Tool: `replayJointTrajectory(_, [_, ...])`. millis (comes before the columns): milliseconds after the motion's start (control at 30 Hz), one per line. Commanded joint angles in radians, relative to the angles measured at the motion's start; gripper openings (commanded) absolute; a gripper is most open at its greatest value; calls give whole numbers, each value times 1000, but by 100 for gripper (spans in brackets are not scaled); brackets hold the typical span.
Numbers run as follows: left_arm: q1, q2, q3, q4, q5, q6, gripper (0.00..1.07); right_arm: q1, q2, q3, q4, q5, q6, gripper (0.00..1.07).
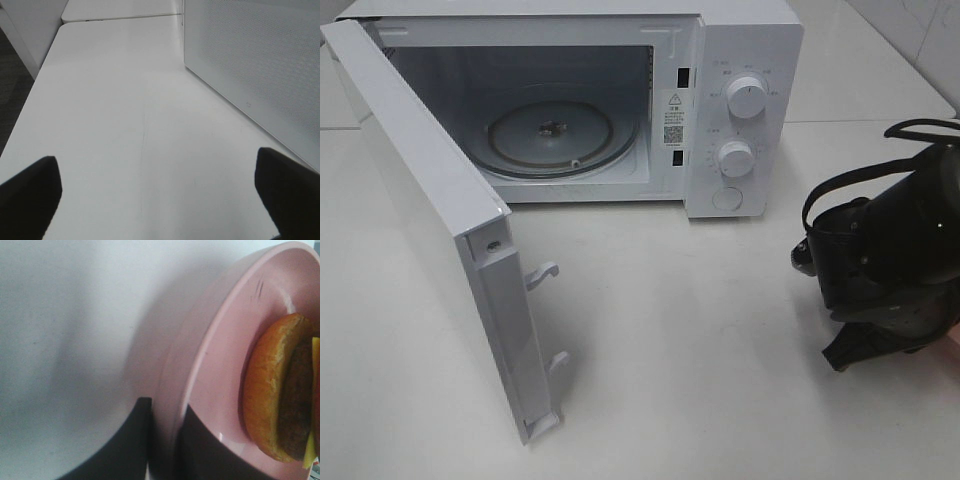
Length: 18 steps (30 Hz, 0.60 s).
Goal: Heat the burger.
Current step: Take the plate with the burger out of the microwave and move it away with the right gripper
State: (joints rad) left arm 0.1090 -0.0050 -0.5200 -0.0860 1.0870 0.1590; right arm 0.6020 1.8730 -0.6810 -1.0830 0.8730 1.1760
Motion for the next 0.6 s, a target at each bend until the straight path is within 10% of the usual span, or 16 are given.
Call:
replayJointTrajectory(33, [4, -17, 2, 0, -14, -3, 98, -5, 26, -4, -51, 58, 17, 7])
replayJointTrajectory(367, [4, -17, 2, 0, -14, -3, 98, -5, 96, -4, -76, 6, 102, 16])
replayJointTrajectory(600, [4, -17, 2, 0, -14, -3, 98, -1, 89, -4, -67, 4, 102, 44])
